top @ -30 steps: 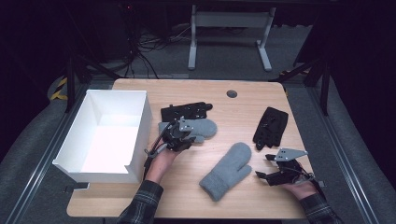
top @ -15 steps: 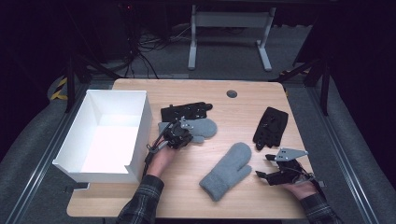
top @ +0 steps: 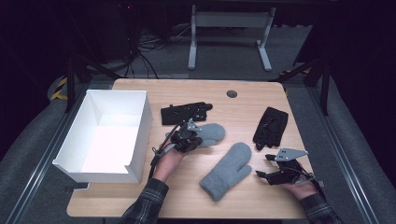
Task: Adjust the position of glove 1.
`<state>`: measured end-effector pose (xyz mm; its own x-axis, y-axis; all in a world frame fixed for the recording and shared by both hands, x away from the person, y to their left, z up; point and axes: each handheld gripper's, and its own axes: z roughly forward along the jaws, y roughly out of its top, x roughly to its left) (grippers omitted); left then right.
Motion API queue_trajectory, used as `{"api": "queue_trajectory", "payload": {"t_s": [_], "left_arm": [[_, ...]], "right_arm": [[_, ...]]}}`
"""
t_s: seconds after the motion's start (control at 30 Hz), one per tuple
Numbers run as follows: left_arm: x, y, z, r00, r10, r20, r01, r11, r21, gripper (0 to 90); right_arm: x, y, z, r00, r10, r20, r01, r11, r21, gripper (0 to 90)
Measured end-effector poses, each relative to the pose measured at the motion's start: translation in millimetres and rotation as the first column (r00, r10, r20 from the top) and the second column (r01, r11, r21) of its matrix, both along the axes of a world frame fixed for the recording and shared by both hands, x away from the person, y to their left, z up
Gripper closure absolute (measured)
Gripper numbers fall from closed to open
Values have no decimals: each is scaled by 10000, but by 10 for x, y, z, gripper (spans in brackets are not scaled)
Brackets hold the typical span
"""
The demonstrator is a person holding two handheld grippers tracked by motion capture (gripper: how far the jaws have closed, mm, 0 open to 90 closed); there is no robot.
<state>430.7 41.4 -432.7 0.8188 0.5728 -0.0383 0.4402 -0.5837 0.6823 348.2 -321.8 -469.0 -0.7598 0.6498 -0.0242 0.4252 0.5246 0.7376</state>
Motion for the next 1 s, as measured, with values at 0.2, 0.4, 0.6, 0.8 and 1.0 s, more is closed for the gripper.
{"api": "queue_trajectory", "payload": {"t_s": [0.2, 0.4, 0.6, 0.8, 1.0], "left_arm": [[-91, -165, -38, 9991, -381, -181, 381, 9993, 7, 850], [-90, -91, 83, 9993, -304, 228, 310, 9991, -281, 704], [73, 110, 193, 9972, 237, 709, -226, 9996, -167, 615], [280, 185, 96, 9993, 61, 369, -64, 9999, 84, 531], [322, 134, -67, 9994, -336, -66, 339, 9988, 365, 505]], "right_arm": [[0, 0, 0, 10000, -1, 1, 1, 10000, 2, 208], [0, 0, 0, 10000, -2, 1, 2, 10000, 3, 208], [2, 0, 0, 10000, -1, 9, 1, 10000, -6, 208], [3, 0, 1, 10000, -9, 12, 9, 10000, -20, 209], [3, 0, 0, 10000, -8, 8, 8, 10000, 0, 209]]}}
